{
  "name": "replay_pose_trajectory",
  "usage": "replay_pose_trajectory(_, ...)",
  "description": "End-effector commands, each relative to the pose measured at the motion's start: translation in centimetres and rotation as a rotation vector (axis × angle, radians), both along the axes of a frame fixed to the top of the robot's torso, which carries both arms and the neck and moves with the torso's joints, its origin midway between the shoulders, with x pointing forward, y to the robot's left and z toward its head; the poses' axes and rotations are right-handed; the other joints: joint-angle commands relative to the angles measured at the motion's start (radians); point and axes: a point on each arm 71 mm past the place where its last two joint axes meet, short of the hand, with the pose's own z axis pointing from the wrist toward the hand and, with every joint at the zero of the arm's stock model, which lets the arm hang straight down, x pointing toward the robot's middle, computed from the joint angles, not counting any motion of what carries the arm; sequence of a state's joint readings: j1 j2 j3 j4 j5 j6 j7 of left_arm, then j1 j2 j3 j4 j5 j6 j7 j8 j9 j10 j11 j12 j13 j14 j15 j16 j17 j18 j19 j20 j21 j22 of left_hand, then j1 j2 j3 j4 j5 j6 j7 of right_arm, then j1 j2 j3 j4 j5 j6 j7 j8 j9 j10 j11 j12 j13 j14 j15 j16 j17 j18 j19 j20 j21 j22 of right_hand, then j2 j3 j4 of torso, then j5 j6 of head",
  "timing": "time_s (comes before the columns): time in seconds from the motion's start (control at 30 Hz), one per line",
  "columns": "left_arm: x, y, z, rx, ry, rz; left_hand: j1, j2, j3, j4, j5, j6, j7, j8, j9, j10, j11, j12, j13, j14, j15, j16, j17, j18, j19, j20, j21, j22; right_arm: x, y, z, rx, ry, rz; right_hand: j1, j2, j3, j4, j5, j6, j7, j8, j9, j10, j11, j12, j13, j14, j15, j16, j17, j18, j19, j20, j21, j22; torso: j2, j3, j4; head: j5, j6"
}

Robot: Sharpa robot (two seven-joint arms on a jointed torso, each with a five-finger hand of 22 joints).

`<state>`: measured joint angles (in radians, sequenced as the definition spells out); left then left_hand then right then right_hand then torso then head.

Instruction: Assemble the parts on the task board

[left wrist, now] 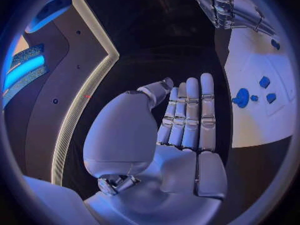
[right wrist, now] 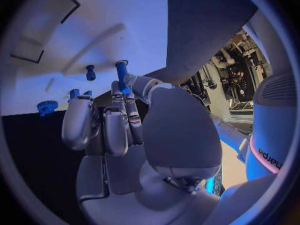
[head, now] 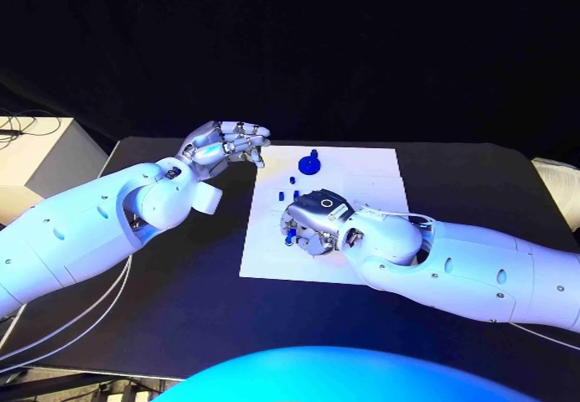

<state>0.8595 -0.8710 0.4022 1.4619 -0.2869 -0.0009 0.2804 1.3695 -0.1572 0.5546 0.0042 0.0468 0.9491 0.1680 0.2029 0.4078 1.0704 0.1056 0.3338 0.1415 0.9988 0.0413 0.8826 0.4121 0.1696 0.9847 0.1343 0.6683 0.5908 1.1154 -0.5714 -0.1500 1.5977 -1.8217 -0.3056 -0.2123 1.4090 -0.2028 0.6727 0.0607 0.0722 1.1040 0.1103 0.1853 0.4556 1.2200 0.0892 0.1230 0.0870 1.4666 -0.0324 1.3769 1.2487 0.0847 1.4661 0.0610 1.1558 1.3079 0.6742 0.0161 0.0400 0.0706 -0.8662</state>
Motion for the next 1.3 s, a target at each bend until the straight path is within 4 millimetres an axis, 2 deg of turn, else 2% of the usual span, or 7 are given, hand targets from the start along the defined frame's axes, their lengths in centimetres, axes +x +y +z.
replay_pose_trajectory(0.03,-0.1,-0.1,0.1,-0.013,-0.006,-0.011,0.005,0.005,-0.007,0.0,0.003,0.001,0.007,-0.004,-0.001,0.003,0.004,-0.004,0.001,0.006,0.003,-0.005,0.001,0.013,0.003,0.001,-0.004,-0.001,-0.1,0.0,-0.2,-0.016,-0.001,0.006,0.009,0.017,0.038,-0.034,0.003,0.005,0.003,0.004,0.001,0.048,-0.043,0.003,0.044,0.041,-0.004,0.0,0.001,-0.017,0.077,-0.005,0.003,0.06,0.0,-0.0001,0.0002,0.001,-0.001)
replay_pose_trajectory(0.63,-0.1,-0.1,0.1,-0.011,-0.003,-0.013,0.005,0.005,-0.007,0.0,0.003,0.001,0.007,-0.004,-0.001,0.003,0.004,-0.004,0.001,0.006,0.003,-0.005,0.001,0.013,0.003,0.001,-0.004,-0.001,-0.4,-0.1,-0.2,-0.019,-0.006,0.008,0.008,0.017,0.039,-0.035,0.004,0.005,0.003,0.005,0.001,0.049,-0.043,0.003,0.045,0.042,-0.004,0.0,0.001,-0.017,0.077,-0.005,0.005,0.061,0.0,0.0005,0.0,0.005,-0.006)
replay_pose_trajectory(1.3,-0.2,-0.1,0.2,-0.01,-0.003,-0.018,0.005,0.005,-0.007,0.0,0.003,0.001,0.007,-0.004,-0.001,0.003,0.004,-0.004,0.001,0.006,0.003,-0.005,0.001,0.013,0.003,0.001,-0.004,-0.001,0.0,0.4,-1.3,-0.065,-0.022,0.001,0.006,0.016,0.041,-0.037,0.005,0.005,0.004,0.006,0.003,0.05,-0.043,0.002,0.046,0.041,-0.004,0.0,0.0,-0.017,0.076,-0.005,0.004,0.061,0.001,-0.0005,0.0008,0.002,-0.006)
